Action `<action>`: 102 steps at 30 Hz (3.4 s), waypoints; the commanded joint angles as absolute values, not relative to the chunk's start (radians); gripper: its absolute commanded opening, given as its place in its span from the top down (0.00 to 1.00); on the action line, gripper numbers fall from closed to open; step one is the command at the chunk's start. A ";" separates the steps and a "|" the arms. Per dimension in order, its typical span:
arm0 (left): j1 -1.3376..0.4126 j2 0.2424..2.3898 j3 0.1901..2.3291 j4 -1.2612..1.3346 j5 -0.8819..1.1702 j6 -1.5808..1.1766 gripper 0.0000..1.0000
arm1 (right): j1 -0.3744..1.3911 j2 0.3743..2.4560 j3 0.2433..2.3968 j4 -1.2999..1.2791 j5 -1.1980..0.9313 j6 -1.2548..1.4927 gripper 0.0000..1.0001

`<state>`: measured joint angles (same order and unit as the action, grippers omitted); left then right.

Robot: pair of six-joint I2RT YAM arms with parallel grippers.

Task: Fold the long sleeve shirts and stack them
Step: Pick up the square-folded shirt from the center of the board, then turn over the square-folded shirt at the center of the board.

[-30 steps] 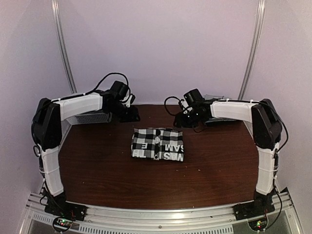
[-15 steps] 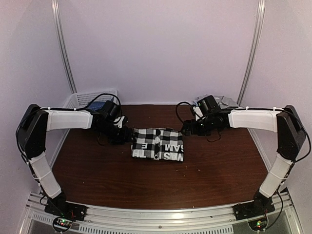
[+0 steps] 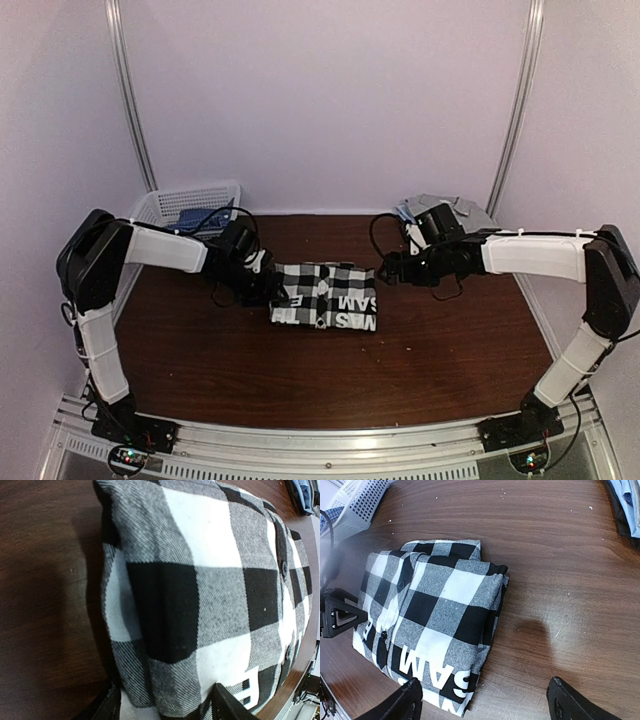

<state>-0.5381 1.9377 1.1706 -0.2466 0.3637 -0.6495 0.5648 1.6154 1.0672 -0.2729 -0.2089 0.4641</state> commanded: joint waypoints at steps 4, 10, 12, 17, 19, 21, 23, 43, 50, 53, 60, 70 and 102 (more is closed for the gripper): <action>-0.525 1.992 1.163 -0.202 0.394 -0.650 0.43 | 0.577 1.584 1.060 -0.247 -0.216 0.479 0.13; -0.525 2.012 1.154 -0.173 0.481 -0.684 0.64 | 0.599 1.600 1.072 -0.235 -0.217 0.487 0.13; -0.527 2.010 1.152 -0.160 0.509 -0.702 0.74 | 0.612 1.610 1.081 -0.231 -0.215 0.491 0.14; -0.534 1.986 1.155 -0.155 0.549 -0.724 1.00 | 0.639 1.649 1.112 -0.224 -0.205 0.497 0.14; -0.534 1.954 1.154 -0.163 0.557 -0.730 1.00 | 0.653 1.667 1.135 -0.226 -0.194 0.497 0.15; -0.534 1.912 1.154 -0.192 0.547 -0.725 1.00 | 0.669 1.688 1.167 -0.231 -0.183 0.499 0.18; -0.534 1.866 1.155 -0.236 0.526 -0.714 1.00 | 0.692 1.714 1.198 -0.242 -0.160 0.499 0.21; -0.465 1.588 1.326 -0.703 0.453 -0.497 1.00 | 0.919 2.145 1.487 -0.189 -0.156 0.635 0.69; -0.471 1.599 1.428 -0.726 0.537 -0.500 1.00 | 0.979 2.309 1.668 0.023 -0.258 0.756 0.71; -0.480 1.619 1.472 -0.722 0.550 -0.500 1.00 | 0.988 2.386 1.766 0.092 -0.313 0.815 0.71; -0.500 1.692 1.526 -0.673 0.586 -0.512 1.00 | 0.984 2.454 1.788 0.326 -0.449 0.959 0.68; -0.524 1.761 1.567 -0.672 0.582 -0.505 1.00 | 0.925 2.348 1.573 0.477 -0.482 1.000 0.63; -0.875 2.227 2.032 -0.615 0.301 -0.707 0.41 | 0.615 1.496 0.852 0.008 -0.216 0.723 0.29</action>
